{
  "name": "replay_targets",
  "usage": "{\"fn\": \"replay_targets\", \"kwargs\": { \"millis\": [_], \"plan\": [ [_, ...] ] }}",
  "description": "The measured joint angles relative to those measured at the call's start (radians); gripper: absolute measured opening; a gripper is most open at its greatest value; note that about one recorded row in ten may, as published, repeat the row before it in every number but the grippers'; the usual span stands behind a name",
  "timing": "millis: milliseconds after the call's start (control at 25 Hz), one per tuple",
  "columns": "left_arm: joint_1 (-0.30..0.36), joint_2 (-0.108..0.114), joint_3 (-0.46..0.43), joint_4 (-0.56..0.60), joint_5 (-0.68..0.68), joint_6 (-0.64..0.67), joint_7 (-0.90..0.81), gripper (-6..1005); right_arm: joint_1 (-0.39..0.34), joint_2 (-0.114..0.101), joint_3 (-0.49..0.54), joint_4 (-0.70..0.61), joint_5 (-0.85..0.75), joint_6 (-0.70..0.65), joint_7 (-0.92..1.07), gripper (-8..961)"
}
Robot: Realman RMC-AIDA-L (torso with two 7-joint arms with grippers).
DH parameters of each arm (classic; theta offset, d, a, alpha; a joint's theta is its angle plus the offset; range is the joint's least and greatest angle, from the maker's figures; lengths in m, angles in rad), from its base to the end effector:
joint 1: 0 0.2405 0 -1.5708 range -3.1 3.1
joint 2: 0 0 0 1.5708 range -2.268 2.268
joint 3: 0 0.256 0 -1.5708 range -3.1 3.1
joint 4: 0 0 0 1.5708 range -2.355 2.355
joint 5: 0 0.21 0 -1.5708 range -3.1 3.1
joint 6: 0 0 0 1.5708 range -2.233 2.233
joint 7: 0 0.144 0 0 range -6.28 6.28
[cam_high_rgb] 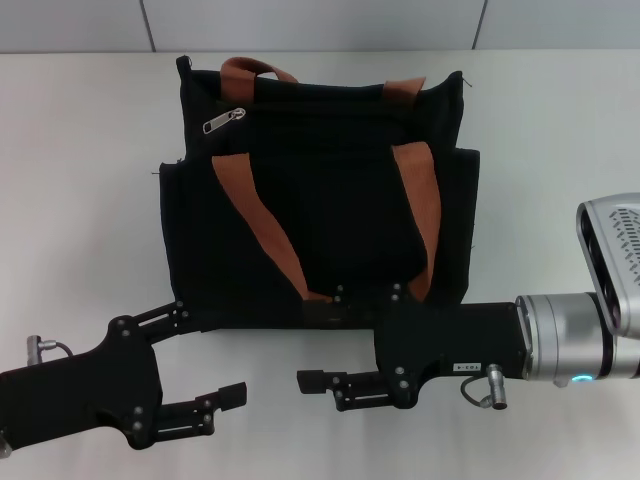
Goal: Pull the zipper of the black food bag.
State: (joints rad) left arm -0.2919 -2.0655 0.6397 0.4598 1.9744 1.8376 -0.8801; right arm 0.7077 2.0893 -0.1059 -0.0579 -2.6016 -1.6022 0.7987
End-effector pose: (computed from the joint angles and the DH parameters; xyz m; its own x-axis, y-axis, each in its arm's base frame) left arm -0.3073 0.2165 -0.0135 0.7471 0.1625 0.6445 0.3040 -0.9459 -0.1138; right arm 0.2242 0.2732 -0.0945 0.7824 -0.1683 -0.5997 -0.1566 -0.9850 0.0721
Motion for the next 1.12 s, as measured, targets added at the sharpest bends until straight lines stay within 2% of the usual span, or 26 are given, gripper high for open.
{"fn": "replay_targets", "kwargs": {
  "millis": [440, 640, 840, 920, 960, 1040, 1120],
  "plan": [
    [0.003, -0.003, -0.007, -0.004, -0.003, 0.003, 0.001, 814, -0.002, 0.000, -0.001, 0.010, 0.000, 0.007, -0.001, 729],
    [0.019, -0.004, -0.039, -0.037, -0.068, 0.051, 0.064, 814, -0.006, 0.000, 0.000, 0.022, 0.000, 0.007, -0.001, 729],
    [0.043, -0.004, -0.130, -0.119, -0.190, 0.062, 0.175, 814, -0.008, 0.000, 0.000, 0.040, 0.000, 0.027, -0.001, 729],
    [0.050, -0.005, -0.223, -0.177, -0.270, 0.037, 0.228, 814, -0.008, 0.000, 0.000, 0.052, 0.000, 0.038, -0.003, 730],
    [0.050, -0.005, -0.223, -0.177, -0.270, 0.037, 0.228, 815, -0.008, 0.000, 0.000, 0.058, 0.000, 0.044, -0.005, 730],
    [0.034, -0.008, -0.295, -0.209, -0.312, -0.012, 0.286, 815, -0.008, 0.000, 0.000, 0.072, 0.000, 0.052, -0.021, 730],
    [0.017, -0.008, -0.319, -0.220, -0.318, -0.042, 0.295, 815, -0.008, 0.000, 0.000, 0.081, 0.000, 0.056, -0.035, 730]
  ]
}}
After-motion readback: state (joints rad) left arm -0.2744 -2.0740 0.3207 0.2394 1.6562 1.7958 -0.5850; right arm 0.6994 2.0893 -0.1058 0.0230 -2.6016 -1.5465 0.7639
